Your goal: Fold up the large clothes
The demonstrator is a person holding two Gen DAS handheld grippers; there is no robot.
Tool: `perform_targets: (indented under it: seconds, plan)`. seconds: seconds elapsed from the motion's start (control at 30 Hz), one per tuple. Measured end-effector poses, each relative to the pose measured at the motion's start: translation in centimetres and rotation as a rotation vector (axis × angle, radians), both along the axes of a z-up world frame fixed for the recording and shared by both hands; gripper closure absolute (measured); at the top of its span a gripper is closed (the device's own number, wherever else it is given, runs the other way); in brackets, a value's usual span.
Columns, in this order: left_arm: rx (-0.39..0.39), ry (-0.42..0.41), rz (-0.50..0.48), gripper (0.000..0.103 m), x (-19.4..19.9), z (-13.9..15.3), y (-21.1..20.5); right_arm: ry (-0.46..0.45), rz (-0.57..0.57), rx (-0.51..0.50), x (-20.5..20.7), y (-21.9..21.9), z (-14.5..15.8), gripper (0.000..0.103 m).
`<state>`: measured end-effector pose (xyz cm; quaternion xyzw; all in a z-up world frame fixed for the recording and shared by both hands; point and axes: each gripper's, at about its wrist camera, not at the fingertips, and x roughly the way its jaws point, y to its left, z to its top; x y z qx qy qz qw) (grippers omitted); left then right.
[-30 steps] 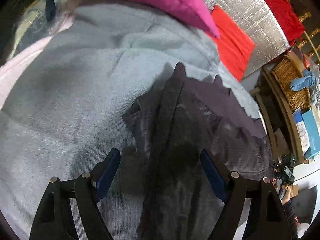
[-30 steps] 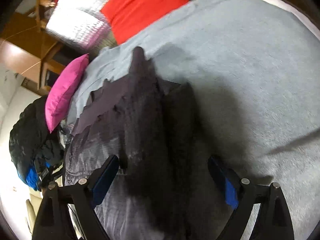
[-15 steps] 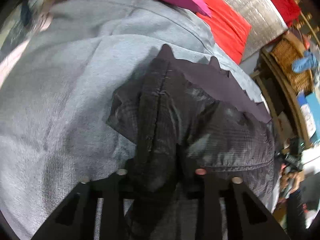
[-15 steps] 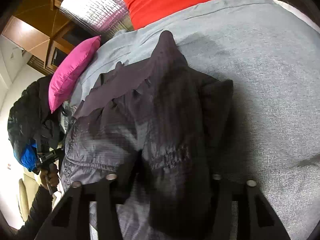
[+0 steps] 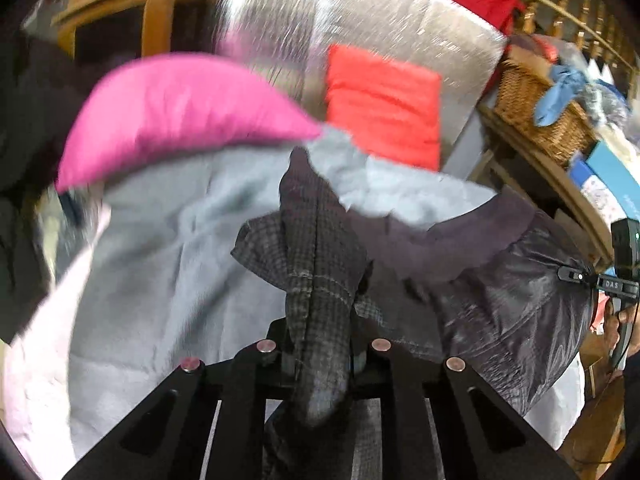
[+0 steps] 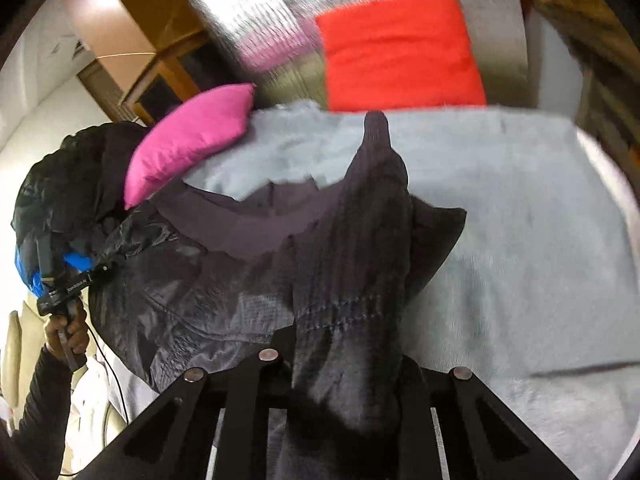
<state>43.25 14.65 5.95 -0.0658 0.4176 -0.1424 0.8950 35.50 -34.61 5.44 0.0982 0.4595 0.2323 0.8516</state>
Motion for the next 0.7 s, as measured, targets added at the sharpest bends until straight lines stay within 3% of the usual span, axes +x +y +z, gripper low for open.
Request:
perform_targets:
  seconds: [0.2,0.4,0.5,0.57,0.7]
  plan:
    - [-0.035,-0.134,-0.007,0.087,-3.5,6.5,-0.6,-0.128,-0.001,-0.019,-3.6,-1.5,8.0,0.087]
    - [-0.096,-0.23,-0.011,0.087,-8.2,9.1,-0.2,-0.214,-0.033,-0.002,-9.0,-4.5,11.8,0.087]
    - [-0.109,-0.251,-0.006,0.087,-10.3,7.6,-1.0,-0.229,-0.043,-0.003,-11.3,-5.9,11.2,0.087]
    - [-0.123,-0.252,0.004,0.087,-11.5,5.4,-1.3,-0.22,-0.049,-0.015,-12.4,-6.3,9.1,0.087]
    - [-0.11,-0.115,0.057,0.083,-12.5,-4.1,-1.8,-0.163,-0.088,0.035,-14.7,-7.6,1.1,0.086]
